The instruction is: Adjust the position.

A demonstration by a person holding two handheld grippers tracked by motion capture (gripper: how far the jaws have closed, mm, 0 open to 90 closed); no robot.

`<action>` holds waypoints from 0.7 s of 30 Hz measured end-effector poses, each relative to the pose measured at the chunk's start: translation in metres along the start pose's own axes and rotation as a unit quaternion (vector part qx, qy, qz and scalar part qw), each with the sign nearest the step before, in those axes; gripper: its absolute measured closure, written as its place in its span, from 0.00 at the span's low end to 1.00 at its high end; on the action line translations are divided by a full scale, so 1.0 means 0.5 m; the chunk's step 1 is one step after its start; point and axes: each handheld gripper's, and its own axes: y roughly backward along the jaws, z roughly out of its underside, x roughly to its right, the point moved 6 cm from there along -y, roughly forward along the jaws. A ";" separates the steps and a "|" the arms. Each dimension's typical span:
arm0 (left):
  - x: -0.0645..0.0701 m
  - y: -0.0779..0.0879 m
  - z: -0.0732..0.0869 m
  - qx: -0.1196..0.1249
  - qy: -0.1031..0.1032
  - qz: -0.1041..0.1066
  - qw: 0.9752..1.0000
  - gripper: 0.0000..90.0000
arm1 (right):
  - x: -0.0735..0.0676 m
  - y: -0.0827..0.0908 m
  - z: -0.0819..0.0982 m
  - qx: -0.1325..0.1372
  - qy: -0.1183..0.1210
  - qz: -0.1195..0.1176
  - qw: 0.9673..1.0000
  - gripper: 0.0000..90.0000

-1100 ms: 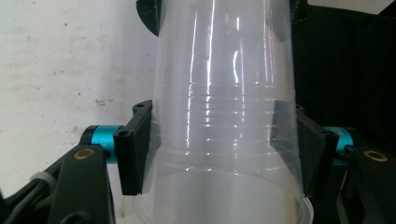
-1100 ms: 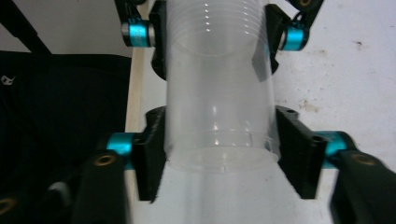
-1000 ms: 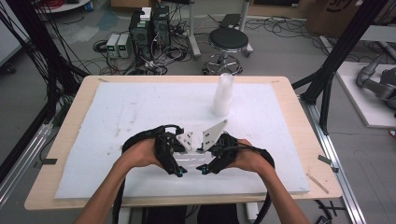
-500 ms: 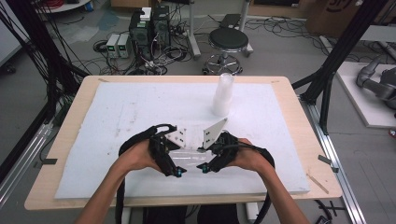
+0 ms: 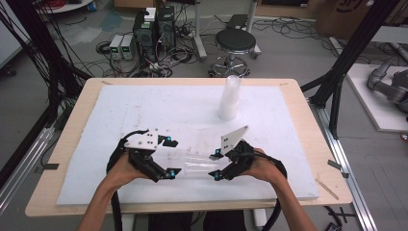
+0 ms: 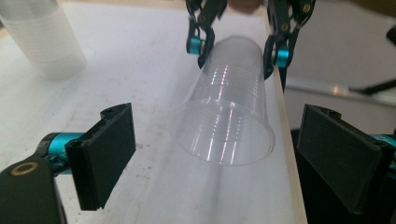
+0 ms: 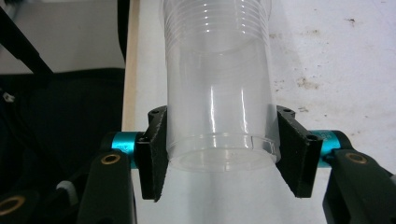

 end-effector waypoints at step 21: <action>-0.003 -0.024 0.023 0.105 0.038 0.003 0.994 0.07 | 0.003 0.018 0.002 0.179 -0.026 0.022 0.983 0.48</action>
